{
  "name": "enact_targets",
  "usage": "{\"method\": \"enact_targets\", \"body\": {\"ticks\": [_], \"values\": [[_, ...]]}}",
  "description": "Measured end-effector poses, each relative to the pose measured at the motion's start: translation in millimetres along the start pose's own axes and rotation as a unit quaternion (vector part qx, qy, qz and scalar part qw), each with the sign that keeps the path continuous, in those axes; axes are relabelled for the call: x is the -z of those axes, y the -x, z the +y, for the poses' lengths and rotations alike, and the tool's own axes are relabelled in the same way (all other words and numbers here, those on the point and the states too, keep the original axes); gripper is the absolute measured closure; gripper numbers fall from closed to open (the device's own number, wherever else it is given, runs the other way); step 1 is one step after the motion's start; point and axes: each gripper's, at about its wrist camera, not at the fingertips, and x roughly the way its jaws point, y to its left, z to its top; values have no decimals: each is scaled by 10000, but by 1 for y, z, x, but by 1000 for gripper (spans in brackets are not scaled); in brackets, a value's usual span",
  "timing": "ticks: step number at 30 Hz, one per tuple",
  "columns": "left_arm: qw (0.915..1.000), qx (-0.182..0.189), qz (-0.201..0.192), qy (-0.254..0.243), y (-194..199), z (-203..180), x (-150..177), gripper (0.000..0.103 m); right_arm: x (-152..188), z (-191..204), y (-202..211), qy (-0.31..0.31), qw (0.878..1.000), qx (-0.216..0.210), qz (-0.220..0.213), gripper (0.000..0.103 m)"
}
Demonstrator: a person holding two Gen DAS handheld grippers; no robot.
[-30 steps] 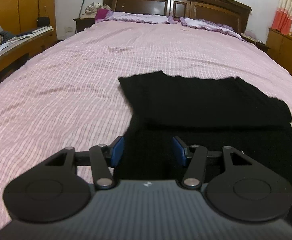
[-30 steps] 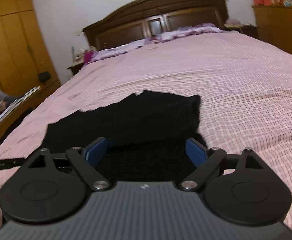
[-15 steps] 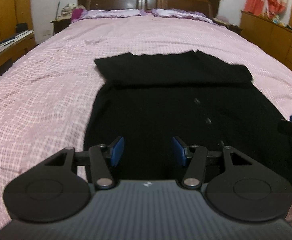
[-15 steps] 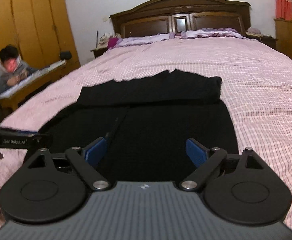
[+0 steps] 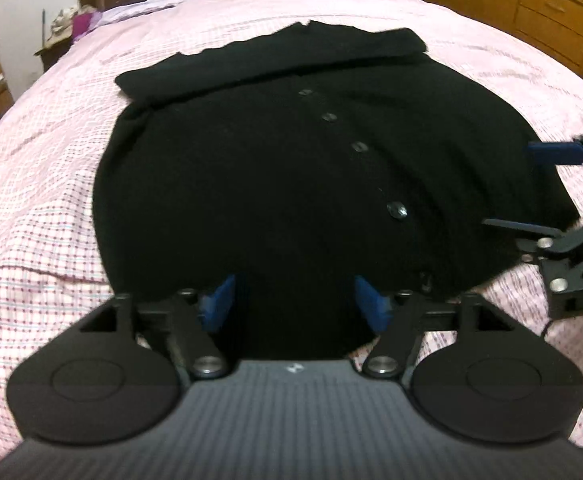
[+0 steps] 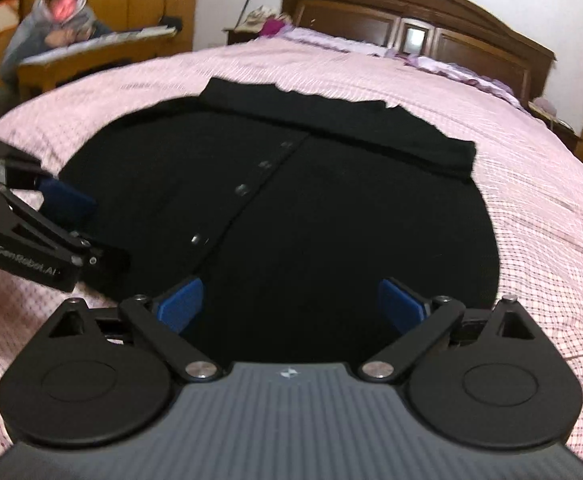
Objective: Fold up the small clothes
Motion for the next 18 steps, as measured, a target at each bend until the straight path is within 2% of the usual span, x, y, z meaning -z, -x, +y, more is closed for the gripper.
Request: {"method": "enact_targets", "body": {"ticks": [1,5,12,18], "values": [[10000,71,-1,-64,0,-2,2,25,0,2,-2,63,10000,-26,60,4],[9984,183,163,-500,-4,-8,8,24,3,9,-6,299,9991,-61,293,3],[9870,-221,400,-1538,-14,-29,20,23,6,12,-14,469,9977,-92,484,3],[9810,-513,461,-1811,-23,-35,23,20,10,18,-23,802,9935,-164,797,3]]}}
